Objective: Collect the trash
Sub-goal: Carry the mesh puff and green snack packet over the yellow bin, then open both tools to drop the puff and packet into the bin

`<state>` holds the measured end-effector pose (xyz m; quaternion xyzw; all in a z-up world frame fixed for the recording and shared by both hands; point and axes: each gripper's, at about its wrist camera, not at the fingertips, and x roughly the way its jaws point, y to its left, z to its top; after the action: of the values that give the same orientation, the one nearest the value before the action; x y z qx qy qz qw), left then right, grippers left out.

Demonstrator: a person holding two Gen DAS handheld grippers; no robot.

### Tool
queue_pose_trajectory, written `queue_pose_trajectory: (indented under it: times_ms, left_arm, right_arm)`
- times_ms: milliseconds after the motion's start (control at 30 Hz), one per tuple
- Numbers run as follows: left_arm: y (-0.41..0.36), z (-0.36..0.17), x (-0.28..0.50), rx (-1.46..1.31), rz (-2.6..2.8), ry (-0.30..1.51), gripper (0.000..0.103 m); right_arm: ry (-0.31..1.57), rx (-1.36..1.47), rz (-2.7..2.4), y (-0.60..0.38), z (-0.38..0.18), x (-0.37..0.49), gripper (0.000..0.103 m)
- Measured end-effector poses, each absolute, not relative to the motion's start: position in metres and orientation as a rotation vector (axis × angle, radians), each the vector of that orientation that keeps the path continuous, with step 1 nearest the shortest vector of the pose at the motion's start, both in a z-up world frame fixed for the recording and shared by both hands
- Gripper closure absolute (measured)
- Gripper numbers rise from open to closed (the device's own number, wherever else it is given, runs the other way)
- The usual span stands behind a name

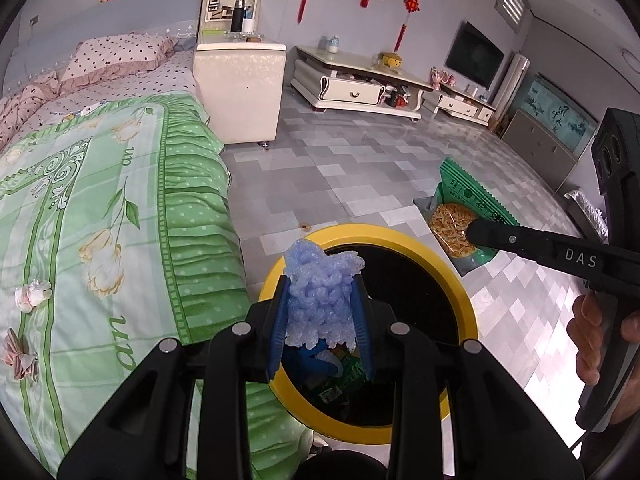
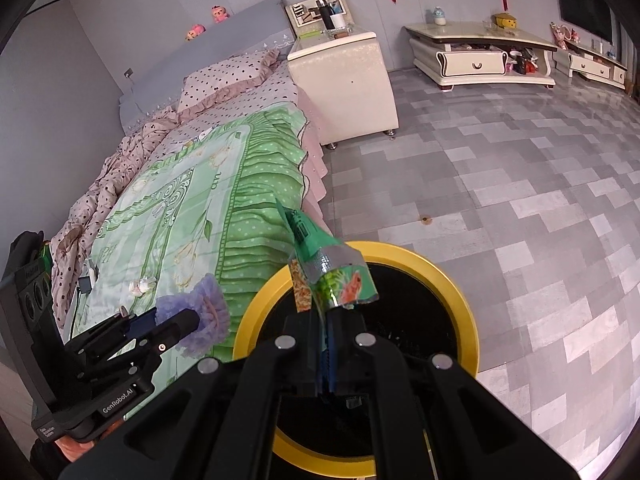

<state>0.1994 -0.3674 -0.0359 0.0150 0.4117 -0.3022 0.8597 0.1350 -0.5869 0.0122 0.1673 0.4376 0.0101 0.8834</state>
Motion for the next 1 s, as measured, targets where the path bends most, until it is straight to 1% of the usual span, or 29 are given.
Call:
queue_pose_trajectory:
  times_ms: [333,567,633,700,767,833,1000]
  left_arm:
    - [-0.376,-0.069,0.208,0.045,-0.642,0.919,0.073]
    - [-0.375,-0.071,0.209,0.035,-0.654,0.927,0.071]
    - [-0.374,-0.071,0.21,0.024,-0.658,0.928,0.068]
    - [-0.374,-0.069,0.209,0.021,-0.657,0.924,0.067]
    - [-0.373,-0.069,0.209,0.019,-0.657,0.927,0.064]
    - [-0.371,-0.069,0.21,0.009,-0.649,0.928,0.056]
    - [-0.364,-0.066,0.21,0.0,-0.642,0.921,0.049]
  right_arm:
    - [0.965,0.375,0.004,-0.594,-0.014,0.145,0.101]
    - [0.967,0.395,-0.007,-0.598,-0.018,0.148,0.101]
    - [0.965,0.391,-0.017,-0.599,-0.017,0.147,0.101]
    - [0.964,0.394,-0.02,-0.6,-0.016,0.147,0.1]
    - [0.963,0.397,-0.026,-0.601,-0.015,0.147,0.096]
    - [0.958,0.402,-0.033,-0.603,-0.014,0.146,0.086]
    - [0.96,0.408,-0.051,-0.604,-0.013,0.143,0.082]
